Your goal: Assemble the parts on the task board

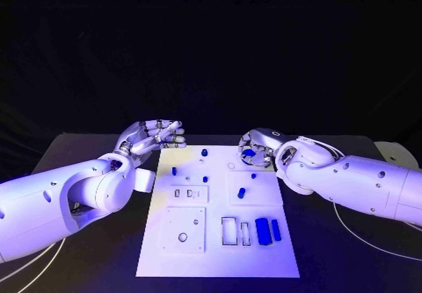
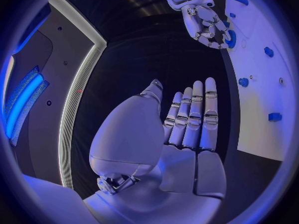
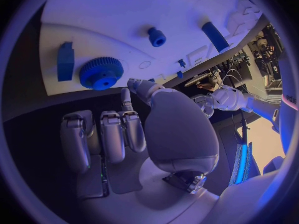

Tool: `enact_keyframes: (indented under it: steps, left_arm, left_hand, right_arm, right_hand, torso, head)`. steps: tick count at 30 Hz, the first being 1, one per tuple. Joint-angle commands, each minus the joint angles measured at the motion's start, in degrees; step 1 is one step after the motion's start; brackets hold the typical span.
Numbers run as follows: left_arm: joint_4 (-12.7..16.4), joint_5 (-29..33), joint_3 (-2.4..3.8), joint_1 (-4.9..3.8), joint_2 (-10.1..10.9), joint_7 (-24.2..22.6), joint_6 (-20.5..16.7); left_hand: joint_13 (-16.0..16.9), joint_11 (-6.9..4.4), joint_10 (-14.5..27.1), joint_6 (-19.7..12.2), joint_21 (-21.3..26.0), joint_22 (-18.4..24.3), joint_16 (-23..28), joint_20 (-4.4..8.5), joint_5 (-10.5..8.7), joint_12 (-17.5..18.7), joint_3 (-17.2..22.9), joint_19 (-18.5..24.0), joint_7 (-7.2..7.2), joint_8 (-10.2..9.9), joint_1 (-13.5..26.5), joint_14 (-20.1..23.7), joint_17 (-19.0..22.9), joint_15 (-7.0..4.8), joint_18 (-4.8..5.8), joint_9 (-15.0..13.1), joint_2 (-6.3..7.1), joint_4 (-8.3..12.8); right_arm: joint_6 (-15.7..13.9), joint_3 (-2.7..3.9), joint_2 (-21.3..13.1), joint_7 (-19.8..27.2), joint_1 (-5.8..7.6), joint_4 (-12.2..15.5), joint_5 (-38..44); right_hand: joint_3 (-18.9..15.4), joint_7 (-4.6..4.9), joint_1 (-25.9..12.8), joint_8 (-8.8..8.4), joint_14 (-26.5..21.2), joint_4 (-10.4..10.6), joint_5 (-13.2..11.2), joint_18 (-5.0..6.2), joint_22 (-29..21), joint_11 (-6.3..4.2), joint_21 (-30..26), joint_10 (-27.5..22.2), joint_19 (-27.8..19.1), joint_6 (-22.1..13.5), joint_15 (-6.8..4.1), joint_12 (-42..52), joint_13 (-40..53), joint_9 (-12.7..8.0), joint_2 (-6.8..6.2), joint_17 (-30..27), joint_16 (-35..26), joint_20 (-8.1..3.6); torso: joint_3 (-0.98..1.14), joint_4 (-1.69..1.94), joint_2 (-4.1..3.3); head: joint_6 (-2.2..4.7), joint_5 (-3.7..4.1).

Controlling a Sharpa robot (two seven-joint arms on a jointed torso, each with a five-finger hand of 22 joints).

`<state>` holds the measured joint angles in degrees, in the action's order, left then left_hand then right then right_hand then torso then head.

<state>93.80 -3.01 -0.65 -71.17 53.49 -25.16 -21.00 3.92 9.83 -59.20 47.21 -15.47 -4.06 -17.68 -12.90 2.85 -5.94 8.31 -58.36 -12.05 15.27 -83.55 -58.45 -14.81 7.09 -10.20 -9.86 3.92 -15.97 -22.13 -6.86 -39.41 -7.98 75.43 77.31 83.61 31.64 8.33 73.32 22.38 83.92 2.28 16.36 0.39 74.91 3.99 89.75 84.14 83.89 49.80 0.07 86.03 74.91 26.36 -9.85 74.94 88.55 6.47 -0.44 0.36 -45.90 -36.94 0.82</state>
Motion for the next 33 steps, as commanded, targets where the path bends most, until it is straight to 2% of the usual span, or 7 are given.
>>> enact_keyframes:
  steps: [1,7,10,21,25,29,33]
  left_arm:
    - [0.09,0.09,0.04,-0.06,-0.06,-0.21,0.86]
    - [0.15,0.09,0.04,-0.07,-0.09,-0.09,0.92]
    - [0.18,0.09,0.04,-0.07,-0.03,-0.04,0.92]
    - [0.24,0.09,0.04,-0.07,0.05,0.07,1.09]
    - [0.25,0.09,0.04,-0.07,0.13,0.05,1.08]
    - [0.27,0.09,0.04,-0.07,0.13,0.05,1.08]
    - [0.29,0.09,0.04,-0.07,0.09,0.06,1.09]
  left_hand:
    - [0.00,0.25,-0.03,-0.30,0.25,0.08,0.33,0.09,0.15,0.32,0.16,-0.32,-1.33,-0.21,-0.25,0.31,-0.05,0.07,-0.36,0.06,-0.48,-0.06]
    - [0.00,0.25,-0.04,-0.31,0.27,0.08,0.35,0.09,0.15,0.35,0.20,-0.33,-1.33,-0.22,-0.32,0.32,-0.08,0.07,-0.36,0.07,-0.52,-0.04]
    - [0.00,0.26,-0.03,-0.32,0.29,0.09,0.37,0.09,0.14,0.39,0.22,-0.33,-1.35,-0.24,-0.35,0.35,-0.11,0.07,-0.36,0.07,-0.54,-0.03]
    - [0.00,0.26,-0.03,-0.32,0.29,0.09,0.37,0.09,0.14,0.39,0.22,-0.33,-1.35,-0.24,-0.35,0.35,-0.11,0.07,-0.36,0.07,-0.54,-0.03]
    - [-0.01,0.28,-0.02,-0.35,0.31,0.09,0.40,0.09,0.14,0.44,0.23,-0.32,-1.35,-0.26,-0.37,0.38,-0.15,0.08,-0.35,0.08,-0.55,-0.03]
    - [-0.01,0.28,-0.02,-0.35,0.31,0.09,0.40,0.09,0.14,0.44,0.23,-0.32,-1.35,-0.26,-0.37,0.38,-0.15,0.08,-0.35,0.08,-0.55,-0.03]
    - [-0.01,0.28,-0.02,-0.35,0.31,0.09,0.40,0.09,0.14,0.44,0.23,-0.32,-1.35,-0.26,-0.37,0.38,-0.15,0.08,-0.35,0.08,-0.55,-0.03]
  right_arm:
    - [-3.26,0.15,0.02,0.27,0.33,1.07,2.20]
    - [-2.06,0.26,0.27,-0.53,1.04,1.50,3.62]
    - [-1.51,0.27,0.24,-0.54,1.16,1.52,3.37]
    - [-0.25,0.28,-3.02,-0.56,1.12,2.48,0.71]
    - [0.61,0.29,-4.62,-0.10,0.90,2.77,-1.63]
    - [1.37,0.29,-5.60,0.12,0.72,2.78,-3.02]
    - [2.31,0.28,-5.90,0.19,0.60,2.25,-4.40]
  right_hand:
    - [0.15,0.02,-0.15,-0.40,5.27,-0.04,-0.41,-0.39,15.09,-0.38,0.25,2.57,6.11,-0.18,-0.36,0.26,10.97,-0.12,-0.83,11.26,0.32,-0.41]
    - [0.13,0.37,-1.41,-1.66,5.25,0.12,-2.67,-0.39,15.09,-0.12,0.25,2.29,6.11,-0.97,-0.21,-0.09,10.61,-0.85,-1.62,11.13,0.28,-0.41]
    - [-0.08,1.24,-2.31,-3.62,5.23,0.27,-3.44,-0.38,15.06,0.62,0.24,1.58,6.09,-3.20,0.37,-0.88,9.80,-1.76,-2.43,11.08,0.27,0.00]
    - [-1.07,1.70,-3.31,-4.90,5.26,0.67,-3.95,-0.39,15.09,1.11,0.25,1.36,6.11,-4.57,0.86,-1.10,9.59,-2.29,-3.29,11.23,0.32,0.52]
    - [-3.54,2.06,-4.38,-6.00,5.27,1.50,-4.46,-0.37,15.03,1.50,0.21,1.07,6.06,-6.38,1.23,-1.36,9.32,-2.62,-4.04,11.32,0.36,0.90]
    - [-4.60,2.17,-4.42,-6.20,5.27,1.79,-4.62,-0.36,15.00,1.62,0.18,0.97,6.03,-6.74,1.34,-1.43,9.25,-2.64,-4.02,11.35,0.38,1.01]
    - [-5.27,2.22,-4.37,-6.27,5.30,2.01,-4.61,-0.39,15.08,1.67,0.25,0.97,6.10,-6.87,1.40,-1.41,9.27,-2.64,-3.85,11.51,0.43,1.08]
  torso:
    - [-0.01,-0.11,0.04]
    - [-0.11,-0.04,0.06]
    - [0.02,-0.10,-0.02]
    - [0.08,0.00,-0.02]
    - [0.13,-0.12,-0.03]
    - [0.21,-0.26,-0.01]
    - [0.18,-0.15,-0.01]
  head:
    - [0.13,0.01]
    - [0.40,0.32]
    - [0.50,0.26]
    - [0.61,0.50]
    - [0.59,0.47]
    - [0.64,0.49]
    - [0.71,0.68]
